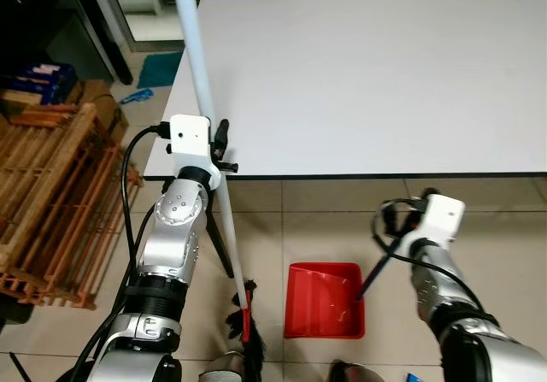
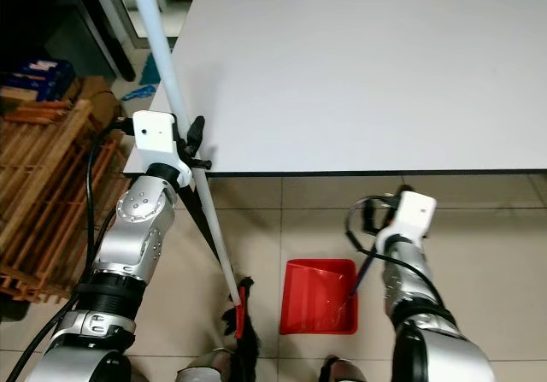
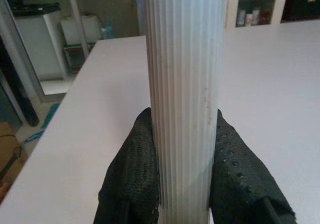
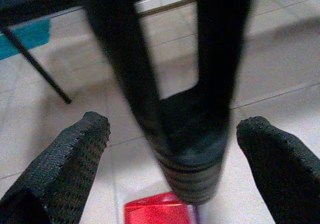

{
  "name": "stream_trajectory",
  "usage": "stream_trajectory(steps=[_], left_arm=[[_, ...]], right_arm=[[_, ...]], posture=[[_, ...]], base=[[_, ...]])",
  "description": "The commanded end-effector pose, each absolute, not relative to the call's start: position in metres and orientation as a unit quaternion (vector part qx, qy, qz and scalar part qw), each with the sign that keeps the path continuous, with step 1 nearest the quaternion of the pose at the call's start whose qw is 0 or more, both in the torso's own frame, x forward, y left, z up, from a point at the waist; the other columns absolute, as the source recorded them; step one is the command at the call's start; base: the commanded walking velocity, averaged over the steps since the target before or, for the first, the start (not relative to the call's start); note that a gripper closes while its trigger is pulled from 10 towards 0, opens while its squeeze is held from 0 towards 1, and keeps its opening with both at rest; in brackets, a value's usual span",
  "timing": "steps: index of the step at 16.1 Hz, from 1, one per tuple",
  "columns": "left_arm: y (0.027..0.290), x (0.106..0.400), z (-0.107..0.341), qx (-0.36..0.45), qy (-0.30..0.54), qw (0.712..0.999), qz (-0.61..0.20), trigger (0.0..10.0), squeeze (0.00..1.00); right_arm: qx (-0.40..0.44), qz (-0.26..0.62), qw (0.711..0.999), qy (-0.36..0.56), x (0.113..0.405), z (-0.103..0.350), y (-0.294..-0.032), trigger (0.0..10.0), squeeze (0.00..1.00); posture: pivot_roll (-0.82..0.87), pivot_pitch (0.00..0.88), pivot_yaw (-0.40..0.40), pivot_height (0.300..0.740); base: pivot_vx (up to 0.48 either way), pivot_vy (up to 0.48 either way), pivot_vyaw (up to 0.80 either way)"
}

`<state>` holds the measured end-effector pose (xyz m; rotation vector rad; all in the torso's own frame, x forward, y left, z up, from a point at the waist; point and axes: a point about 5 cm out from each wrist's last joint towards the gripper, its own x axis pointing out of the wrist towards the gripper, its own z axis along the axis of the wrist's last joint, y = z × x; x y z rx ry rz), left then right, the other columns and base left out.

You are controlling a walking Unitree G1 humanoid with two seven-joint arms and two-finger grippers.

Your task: Sweep floor

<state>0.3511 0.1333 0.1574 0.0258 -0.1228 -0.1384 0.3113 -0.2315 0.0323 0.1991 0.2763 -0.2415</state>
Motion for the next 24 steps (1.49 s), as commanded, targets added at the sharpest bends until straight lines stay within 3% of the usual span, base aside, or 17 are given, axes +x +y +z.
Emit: stream_trajectory(steps=[1, 6, 12, 21, 22, 24], left_arm=[[0.13, 0.354, 0.159, 0.029, -0.06, 0.994, -0.083, 10.0, 0.0], [0.126, 0.356, 0.16, 0.023, -0.061, 0.994, -0.088, 10.0, 0.0], [0.126, 0.358, 0.162, 0.022, -0.065, 0.994, -0.086, 10.0, 0.0], [0.131, 0.356, 0.162, 0.027, -0.066, 0.994, -0.079, 10.0, 0.0], [0.131, 0.356, 0.162, 0.028, -0.066, 0.994, -0.079, 10.0, 0.0], [0.131, 0.355, 0.162, 0.029, -0.065, 0.994, -0.079, 10.0, 0.0]], right_arm=[[0.104, -0.149, 0.974, 0.132, 0.307, 0.031, -0.242, 10.0, 0.0], [0.103, -0.139, 0.979, 0.108, 0.308, 0.035, -0.235, 10.0, 0.0], [0.098, -0.098, 0.978, 0.153, 0.314, 0.028, -0.214, 10.0, 0.0], [0.065, -0.075, 0.979, 0.178, 0.328, 0.038, -0.208, 10.0, 0.0], [0.063, -0.073, 0.979, 0.178, 0.328, 0.038, -0.208, 0.0, 0.0], [0.064, -0.077, 0.979, 0.177, 0.327, 0.038, -0.21, 0.0, 0.0]], posture=[[-0.03, 0.092, 0.122, 0.74], [-0.04, 0.069, 0.116, 0.74], [-0.02, 0.057, 0.115, 0.74], [0.02, 0.071, 0.122, 0.74], [0.02, 0.073, 0.124, 0.74], [0.02, 0.074, 0.124, 0.74]], base=[[0.0, 0.0, 0.0], [0.0, 0.0, 0.0], [0.0, 0.0, 0.0], [0.0, 0.0, 0.0], [0.0, 0.0, 0.0], [0.0, 0.0, 0.0]])
